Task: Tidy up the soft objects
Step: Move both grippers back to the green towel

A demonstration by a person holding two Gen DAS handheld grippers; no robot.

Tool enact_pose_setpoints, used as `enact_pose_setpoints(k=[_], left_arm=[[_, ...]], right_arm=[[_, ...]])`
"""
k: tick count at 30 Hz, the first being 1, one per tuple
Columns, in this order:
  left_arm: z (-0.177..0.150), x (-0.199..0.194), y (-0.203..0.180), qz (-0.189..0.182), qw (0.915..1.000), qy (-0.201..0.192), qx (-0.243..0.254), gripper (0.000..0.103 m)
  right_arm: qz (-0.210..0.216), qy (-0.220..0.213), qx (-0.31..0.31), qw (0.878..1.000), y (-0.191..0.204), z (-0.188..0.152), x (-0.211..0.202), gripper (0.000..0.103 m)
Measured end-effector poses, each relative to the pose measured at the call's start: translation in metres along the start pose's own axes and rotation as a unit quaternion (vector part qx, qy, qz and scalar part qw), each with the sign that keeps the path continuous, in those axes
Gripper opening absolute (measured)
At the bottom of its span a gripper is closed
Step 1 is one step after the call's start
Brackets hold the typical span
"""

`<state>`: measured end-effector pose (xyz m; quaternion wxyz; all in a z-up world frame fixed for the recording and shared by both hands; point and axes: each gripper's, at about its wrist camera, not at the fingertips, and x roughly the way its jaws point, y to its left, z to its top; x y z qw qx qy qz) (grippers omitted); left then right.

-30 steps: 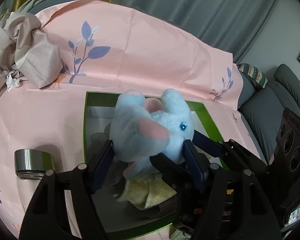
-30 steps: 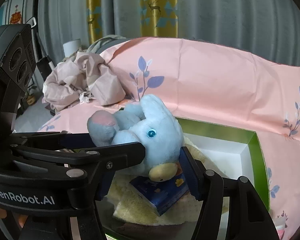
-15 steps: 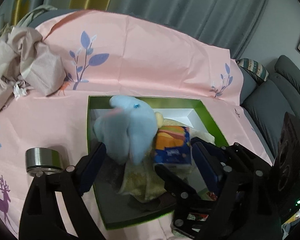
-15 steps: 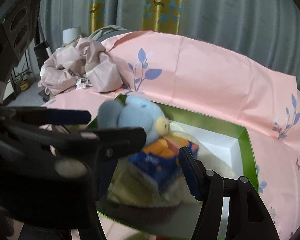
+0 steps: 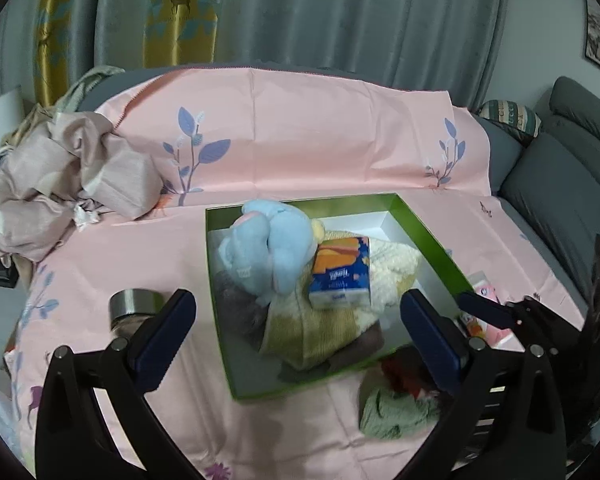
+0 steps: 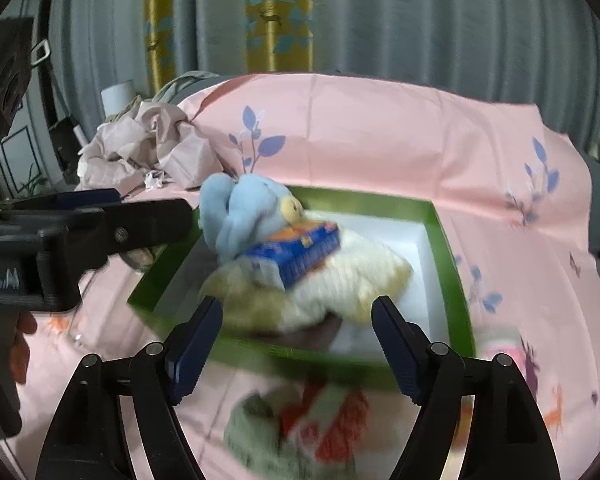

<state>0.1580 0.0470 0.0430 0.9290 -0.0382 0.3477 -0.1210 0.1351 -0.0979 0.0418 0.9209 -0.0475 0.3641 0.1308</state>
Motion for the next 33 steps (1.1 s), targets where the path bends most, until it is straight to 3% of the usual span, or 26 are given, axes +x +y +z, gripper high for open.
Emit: enact_pose_setpoints(k=[8,16,25,30,33], left_arm=[[-0.024,-0.029,-0.018,0.025,0.9992,-0.001,0.03,0.102],[-0.048,-0.054,-0.032,0.022,0.9996,0.007,0.016,0.102],[-0.095,-0.068,-0.025,0.019,0.9988,0.038,-0.024,0.102],[-0.123,-0.063,-0.016,0.023,0.9972,0.07,-0.01,0.102],[-0.137,-0.061,-0.005,-0.002,0.9958,0.087,-0.03,0.102]], right_arm=[[-0.005,0.009,0.045,0.999,-0.012,-0.027,-0.038,0.084],[-0.006,-0.003,0.055,0.998,-0.009,-0.044,-0.076,0.084],[-0.015,0.018,0.073,0.997,-0.017,-0.081,-0.093,0.084],[-0.029,0.04,0.068,0.996,-0.02,-0.105,-0.094,0.084],[-0.023,0.049,0.067,0.996,-0.02,-0.118,-0.094,0.084]])
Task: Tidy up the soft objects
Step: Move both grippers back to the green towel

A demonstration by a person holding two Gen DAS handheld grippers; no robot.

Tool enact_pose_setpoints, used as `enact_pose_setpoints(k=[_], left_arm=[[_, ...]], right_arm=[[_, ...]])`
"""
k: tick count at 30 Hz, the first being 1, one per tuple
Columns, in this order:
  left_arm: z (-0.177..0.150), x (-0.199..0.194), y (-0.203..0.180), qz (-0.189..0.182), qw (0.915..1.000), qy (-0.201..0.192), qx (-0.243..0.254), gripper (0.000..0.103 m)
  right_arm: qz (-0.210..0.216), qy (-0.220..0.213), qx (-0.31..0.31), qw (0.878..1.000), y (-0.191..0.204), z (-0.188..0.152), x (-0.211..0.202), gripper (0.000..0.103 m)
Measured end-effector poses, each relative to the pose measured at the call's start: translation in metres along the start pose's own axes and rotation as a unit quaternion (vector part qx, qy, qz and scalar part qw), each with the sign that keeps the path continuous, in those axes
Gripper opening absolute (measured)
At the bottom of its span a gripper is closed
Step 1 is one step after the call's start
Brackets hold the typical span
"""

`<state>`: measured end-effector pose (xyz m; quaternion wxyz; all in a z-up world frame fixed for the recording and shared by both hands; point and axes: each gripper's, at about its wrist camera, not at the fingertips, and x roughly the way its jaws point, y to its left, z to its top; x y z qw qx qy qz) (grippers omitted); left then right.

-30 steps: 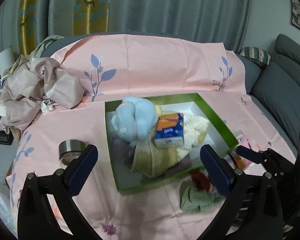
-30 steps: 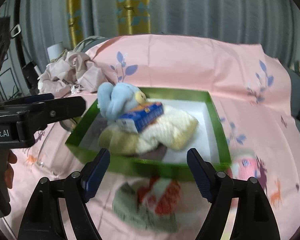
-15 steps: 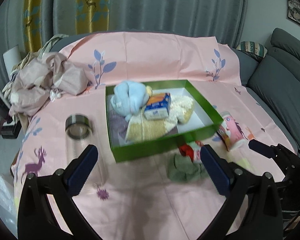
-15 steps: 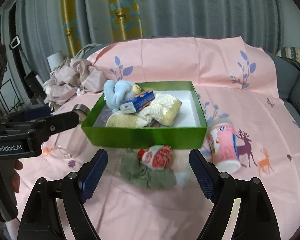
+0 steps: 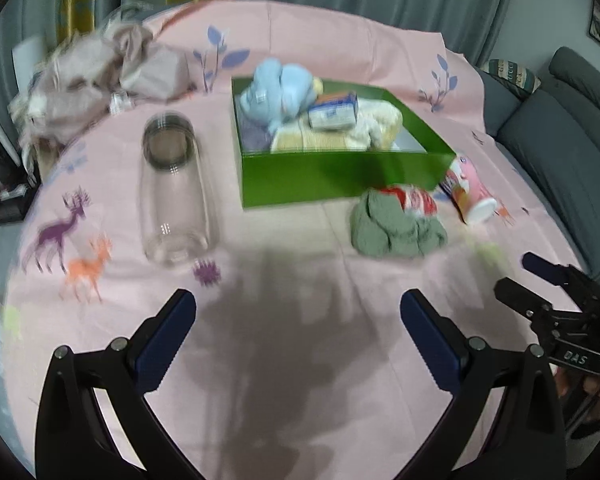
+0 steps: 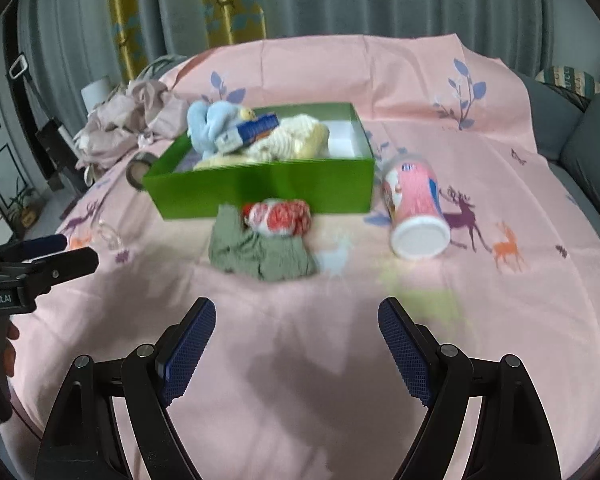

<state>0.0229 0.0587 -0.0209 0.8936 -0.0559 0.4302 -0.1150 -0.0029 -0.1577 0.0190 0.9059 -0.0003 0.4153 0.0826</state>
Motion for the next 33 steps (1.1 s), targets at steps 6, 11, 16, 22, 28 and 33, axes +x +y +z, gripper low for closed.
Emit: enact_pose_setpoints(k=[6,11,16,22,28,33], left_arm=[[-0.018,0.007,0.003,-0.035,0.9991,0.018,-0.016,0.102],[-0.018,0.019,-0.006,-0.035,0.9988,0.033,-0.006,0.102],[-0.01,0.032,-0.021,-0.032,0.9984,0.041,0.022,0.102],[0.002,0.046,-0.035,-0.032,0.9976,0.048,0.04,0.102],[0.014,0.062,-0.044,-0.053,0.9963,0.057,0.038,0.102],[0.021,0.072,-0.048,-0.066,0.9956,0.059,0.03,0.102]], right_arm=[[0.014,0.011,0.003,1.0,-0.001,-0.012,0.008,0.084],[0.023,0.018,0.006,1.0,0.0,-0.016,0.016,0.084],[0.026,0.02,0.003,0.999,-0.001,-0.016,0.024,0.084],[0.028,0.025,0.017,0.999,-0.012,-0.019,0.036,0.084],[0.033,0.027,0.029,0.999,-0.021,-0.018,0.046,0.084],[0.04,0.024,0.025,0.999,-0.023,-0.013,0.053,0.084]])
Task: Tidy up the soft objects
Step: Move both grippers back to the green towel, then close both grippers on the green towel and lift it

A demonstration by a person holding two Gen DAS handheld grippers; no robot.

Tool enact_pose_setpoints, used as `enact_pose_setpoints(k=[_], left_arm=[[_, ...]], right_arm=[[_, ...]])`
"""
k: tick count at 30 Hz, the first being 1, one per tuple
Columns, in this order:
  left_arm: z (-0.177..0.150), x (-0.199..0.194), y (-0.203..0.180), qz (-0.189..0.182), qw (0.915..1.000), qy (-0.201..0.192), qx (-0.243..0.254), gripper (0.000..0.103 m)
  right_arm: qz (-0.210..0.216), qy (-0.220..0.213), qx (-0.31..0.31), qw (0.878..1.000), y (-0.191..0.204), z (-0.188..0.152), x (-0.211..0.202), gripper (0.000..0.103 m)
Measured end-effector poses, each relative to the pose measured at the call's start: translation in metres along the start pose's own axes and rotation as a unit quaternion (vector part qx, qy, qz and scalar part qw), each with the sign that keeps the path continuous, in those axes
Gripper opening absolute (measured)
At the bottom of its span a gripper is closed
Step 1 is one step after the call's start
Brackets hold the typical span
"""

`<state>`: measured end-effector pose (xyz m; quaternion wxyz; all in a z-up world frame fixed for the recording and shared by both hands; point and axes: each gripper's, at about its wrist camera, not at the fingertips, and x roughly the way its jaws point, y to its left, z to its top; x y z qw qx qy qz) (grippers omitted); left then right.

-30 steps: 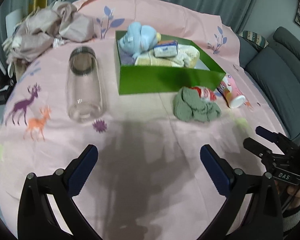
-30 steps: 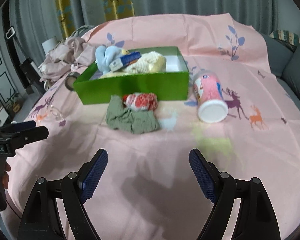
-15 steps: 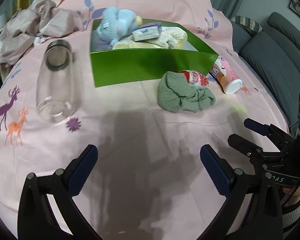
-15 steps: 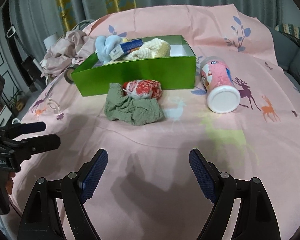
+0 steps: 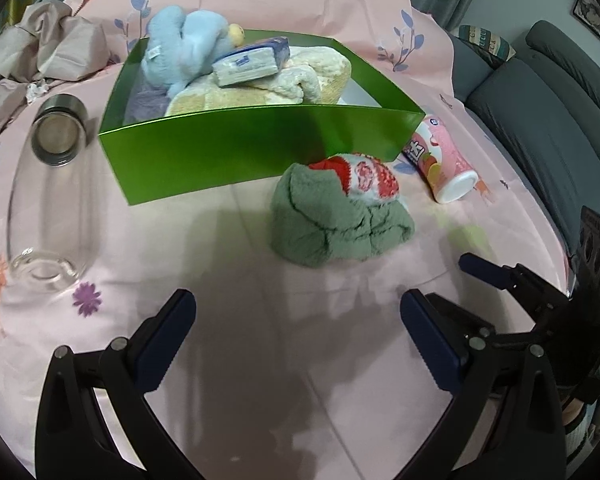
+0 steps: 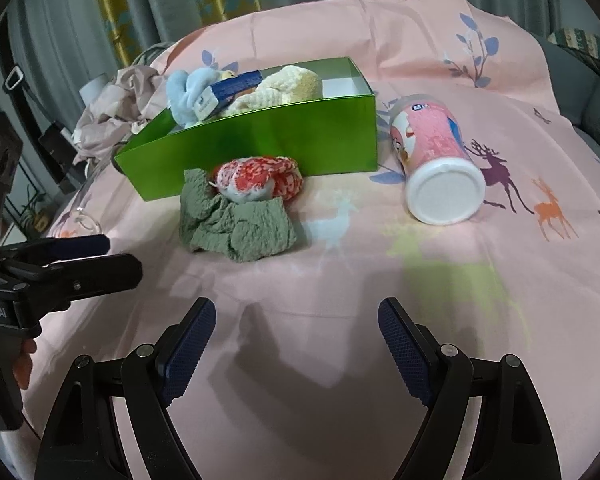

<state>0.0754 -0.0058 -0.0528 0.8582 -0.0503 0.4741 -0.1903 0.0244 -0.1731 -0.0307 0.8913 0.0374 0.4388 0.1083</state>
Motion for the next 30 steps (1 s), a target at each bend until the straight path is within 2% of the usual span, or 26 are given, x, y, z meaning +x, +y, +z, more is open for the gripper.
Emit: enact_pose_setpoints(k=[16,19,22,23,27,28,30], left_arm=[[0.035,0.027,-0.009,-0.022,0.9994,-0.018,0.019,0.1],[0.038,0.033,-0.008,-0.032,0.9992,-0.014,0.021,0.09],[0.04,0.042,-0.006,-0.039,0.9989,-0.007,0.023,0.088],[0.041,0.043,-0.005,-0.045,0.9988,-0.005,0.021,0.078],[0.04,0.051,0.0,-0.081,0.9967,0.007,0.003,0.059],[0.039,0.052,0.0,-0.091,0.9958,0.007,0.002,0.048],[0.037,0.052,-0.001,-0.103,0.9946,0.005,0.001,0.044]], right_arm=[[0.029,0.013,-0.045,0.999,0.012,0.026,0.028,0.084],[0.046,0.02,-0.035,0.998,0.011,0.03,0.035,0.084],[0.058,0.017,-0.032,0.998,0.01,0.032,0.036,0.084],[0.064,0.015,-0.031,0.997,0.01,0.033,0.037,0.08],[0.074,0.019,-0.032,0.997,0.009,0.037,0.042,0.062],[0.076,0.019,-0.031,0.996,0.009,0.037,0.043,0.059],[0.086,0.022,-0.035,0.995,0.011,0.036,0.045,0.04]])
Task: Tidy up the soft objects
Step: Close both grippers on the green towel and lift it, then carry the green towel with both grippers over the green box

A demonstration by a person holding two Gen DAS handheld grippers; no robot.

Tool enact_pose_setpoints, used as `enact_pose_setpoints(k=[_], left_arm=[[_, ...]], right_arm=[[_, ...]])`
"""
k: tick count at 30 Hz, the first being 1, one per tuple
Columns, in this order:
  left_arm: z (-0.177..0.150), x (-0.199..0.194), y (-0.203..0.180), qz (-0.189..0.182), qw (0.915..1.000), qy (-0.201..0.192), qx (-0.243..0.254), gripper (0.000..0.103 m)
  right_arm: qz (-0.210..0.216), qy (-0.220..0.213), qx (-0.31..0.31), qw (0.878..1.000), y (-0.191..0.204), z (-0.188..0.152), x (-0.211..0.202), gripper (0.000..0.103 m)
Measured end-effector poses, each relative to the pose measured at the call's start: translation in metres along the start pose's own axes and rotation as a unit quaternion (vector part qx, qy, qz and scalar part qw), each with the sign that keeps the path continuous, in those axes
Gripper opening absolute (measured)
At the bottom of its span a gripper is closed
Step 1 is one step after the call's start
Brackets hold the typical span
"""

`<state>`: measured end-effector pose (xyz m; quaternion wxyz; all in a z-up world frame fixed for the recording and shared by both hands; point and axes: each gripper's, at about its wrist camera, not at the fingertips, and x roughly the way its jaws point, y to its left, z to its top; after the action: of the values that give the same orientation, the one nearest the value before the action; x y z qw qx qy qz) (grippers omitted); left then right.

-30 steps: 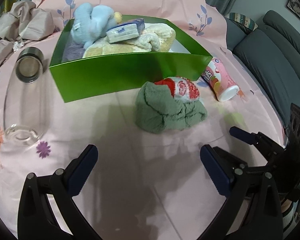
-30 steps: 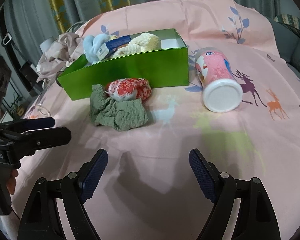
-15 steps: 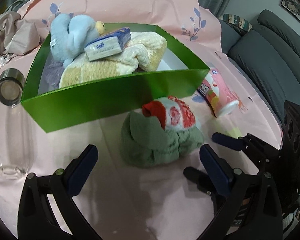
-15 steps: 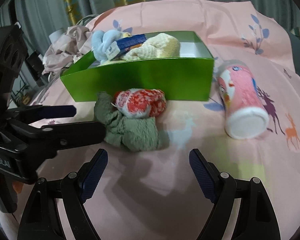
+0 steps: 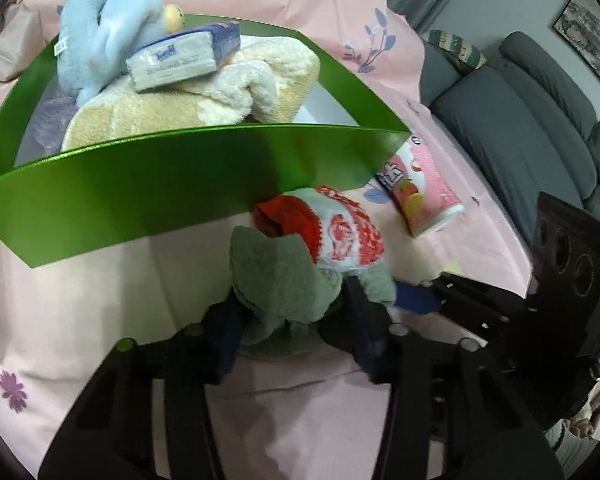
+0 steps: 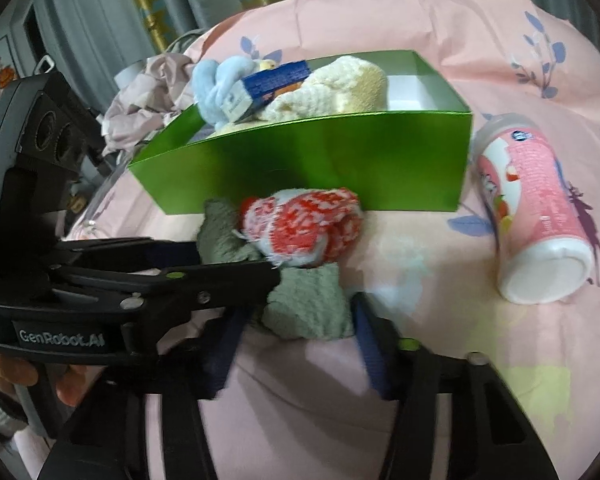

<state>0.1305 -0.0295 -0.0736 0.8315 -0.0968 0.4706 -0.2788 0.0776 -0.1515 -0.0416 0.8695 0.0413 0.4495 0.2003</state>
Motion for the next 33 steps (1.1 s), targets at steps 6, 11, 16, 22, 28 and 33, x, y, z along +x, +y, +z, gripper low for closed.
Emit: enact_pose_setpoints(k=[6,11,16,22,28,33], left_arm=[[-0.006,-0.011,-0.007,-0.02,0.9998,-0.005,-0.002,0.027],[-0.02,-0.03,-0.017,-0.026,0.9995,-0.014,0.006,0.024],[-0.039,-0.056,-0.029,-0.017,0.9994,-0.024,0.017,0.025],[-0.058,-0.082,-0.044,0.006,0.9988,-0.04,0.028,0.025],[-0.059,-0.112,-0.057,0.01,0.9963,-0.078,0.033,0.027],[-0.056,-0.136,-0.069,0.028,0.992,-0.11,0.056,0.028]], right_arm=[[-0.001,-0.009,-0.022,1.0,0.011,-0.003,-0.006,0.02],[0.003,-0.024,-0.041,0.999,0.024,-0.012,-0.021,0.018],[0.013,-0.042,-0.043,0.998,0.038,-0.025,-0.043,0.018],[0.018,-0.055,-0.053,0.997,0.06,-0.04,-0.065,0.018],[0.011,-0.08,-0.075,0.994,0.082,-0.035,-0.092,0.018],[0.002,-0.113,-0.088,0.99,0.097,-0.03,-0.115,0.018]])
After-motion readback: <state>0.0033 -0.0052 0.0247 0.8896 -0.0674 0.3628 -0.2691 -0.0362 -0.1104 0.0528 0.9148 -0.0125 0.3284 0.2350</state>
